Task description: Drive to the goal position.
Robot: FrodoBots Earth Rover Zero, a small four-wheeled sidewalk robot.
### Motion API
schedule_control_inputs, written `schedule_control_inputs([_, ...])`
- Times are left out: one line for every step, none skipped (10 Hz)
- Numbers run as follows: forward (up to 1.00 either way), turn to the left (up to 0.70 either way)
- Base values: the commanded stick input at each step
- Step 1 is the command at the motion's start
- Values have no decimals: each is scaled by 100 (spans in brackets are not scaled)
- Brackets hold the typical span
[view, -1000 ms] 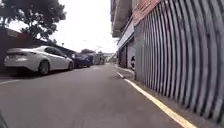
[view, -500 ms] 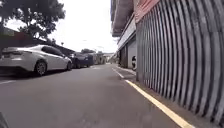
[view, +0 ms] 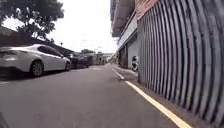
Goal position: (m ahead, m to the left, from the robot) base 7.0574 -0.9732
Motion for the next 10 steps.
schedule_control_inputs([45,0])
schedule_control_inputs([45,0])
schedule_control_inputs([45,0])
schedule_control_inputs([45,0])
schedule_control_inputs([45,0])
schedule_control_inputs([45,0])
schedule_control_inputs([45,0])
schedule_control_inputs([45,0])
schedule_control_inputs([45,0])
schedule_control_inputs([45,0])
